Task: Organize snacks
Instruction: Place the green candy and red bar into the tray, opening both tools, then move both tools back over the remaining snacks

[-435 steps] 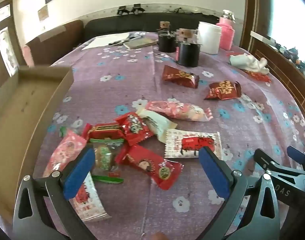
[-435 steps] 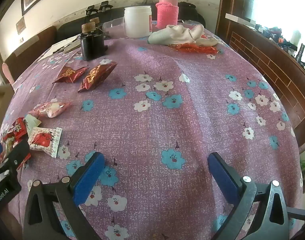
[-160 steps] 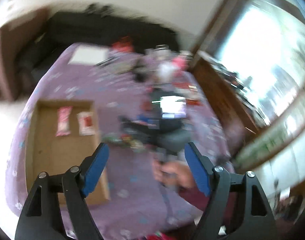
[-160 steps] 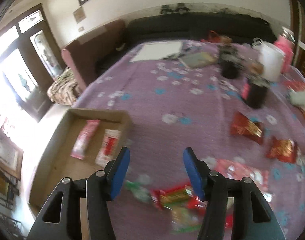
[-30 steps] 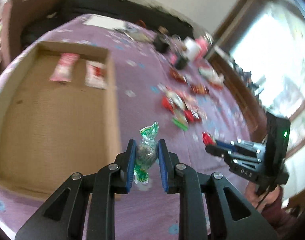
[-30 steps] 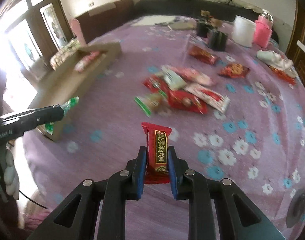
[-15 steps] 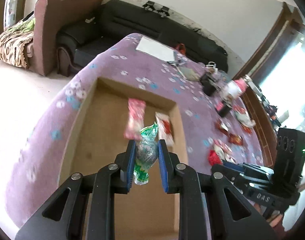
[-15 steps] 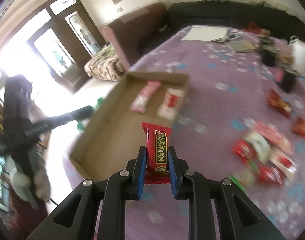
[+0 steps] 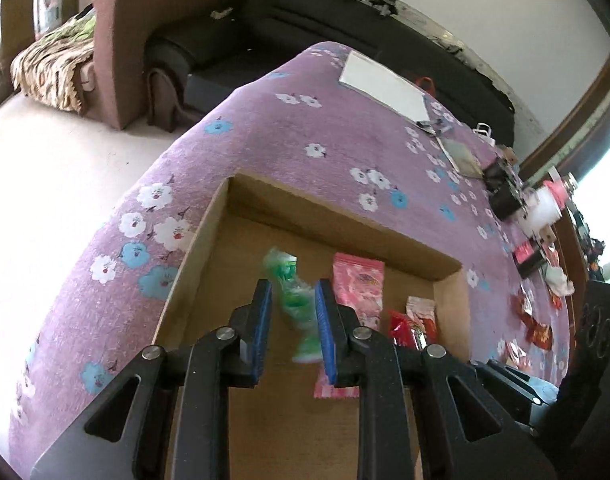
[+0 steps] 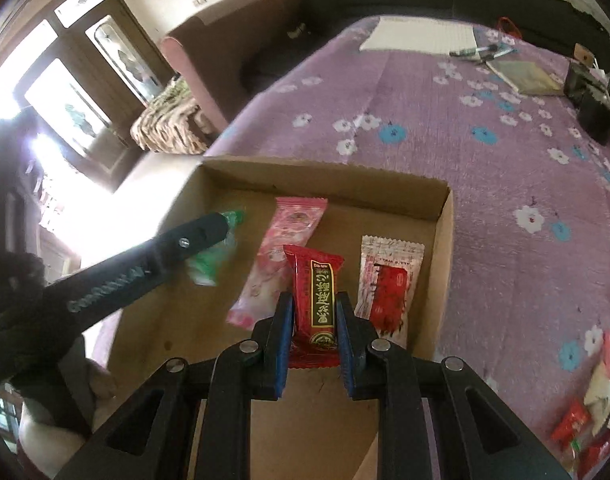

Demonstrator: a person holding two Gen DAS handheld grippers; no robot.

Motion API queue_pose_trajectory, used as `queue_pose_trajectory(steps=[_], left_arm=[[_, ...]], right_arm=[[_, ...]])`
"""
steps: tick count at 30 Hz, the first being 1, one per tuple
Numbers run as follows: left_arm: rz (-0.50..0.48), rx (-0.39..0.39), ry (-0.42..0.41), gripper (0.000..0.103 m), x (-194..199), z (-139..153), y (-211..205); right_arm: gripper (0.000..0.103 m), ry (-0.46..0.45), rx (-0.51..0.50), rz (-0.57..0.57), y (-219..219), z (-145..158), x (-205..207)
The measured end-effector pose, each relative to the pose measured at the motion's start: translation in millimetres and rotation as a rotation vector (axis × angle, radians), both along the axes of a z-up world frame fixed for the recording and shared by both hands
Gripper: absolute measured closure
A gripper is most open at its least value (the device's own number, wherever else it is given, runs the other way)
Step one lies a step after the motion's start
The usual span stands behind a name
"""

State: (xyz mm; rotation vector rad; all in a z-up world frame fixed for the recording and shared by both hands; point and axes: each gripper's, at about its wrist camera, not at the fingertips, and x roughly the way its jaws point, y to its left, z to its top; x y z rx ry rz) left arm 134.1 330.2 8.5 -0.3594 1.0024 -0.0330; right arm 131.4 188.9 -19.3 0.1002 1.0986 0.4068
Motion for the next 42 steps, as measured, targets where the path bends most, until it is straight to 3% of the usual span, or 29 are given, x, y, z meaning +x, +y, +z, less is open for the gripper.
queue_pose_trajectory(steps=[3, 7, 12, 15, 17, 22, 25, 31, 36, 42], left_arm=[[-0.003, 0.001, 0.000, 0.079, -4, 3, 0], [-0.008, 0.021, -0.035, 0.076, -20, 16, -4], [0.002, 0.005, -0.069, 0.075, -51, 34, -9], [0.011, -0.013, -0.098, 0.060, -78, 50, -17], [0.010, -0.027, -0.129, 0.047, -100, 63, -24], [-0.014, -0.087, -0.205, 0.031, -156, 90, -45], [-0.021, -0.091, -0.233, 0.031, -178, 98, -61], [-0.050, -0.123, -0.243, 0.031, -206, 97, -89], [-0.032, -0.119, -0.203, 0.031, -206, 92, -95], [-0.031, -0.127, -0.187, 0.031, -209, 85, -102]], right_arm=[[0.079, -0.020, 0.000, -0.018, -4, 0, 3], [0.064, -0.045, 0.018, -0.032, -13, 9, 0], [0.062, -0.074, 0.038, -0.039, -29, 23, -19], [0.061, -0.102, 0.047, -0.042, -46, 33, -40], [0.055, -0.128, 0.052, -0.040, -62, 40, -58], [0.052, -0.227, 0.039, -0.063, -112, 51, -116], [0.047, -0.270, 0.027, -0.129, -156, 51, -151], [0.047, -0.314, -0.035, -0.252, -239, 50, -197], [0.047, -0.351, -0.068, -0.346, -286, 56, -210], [0.046, -0.344, -0.004, -0.445, -330, 56, -201]])
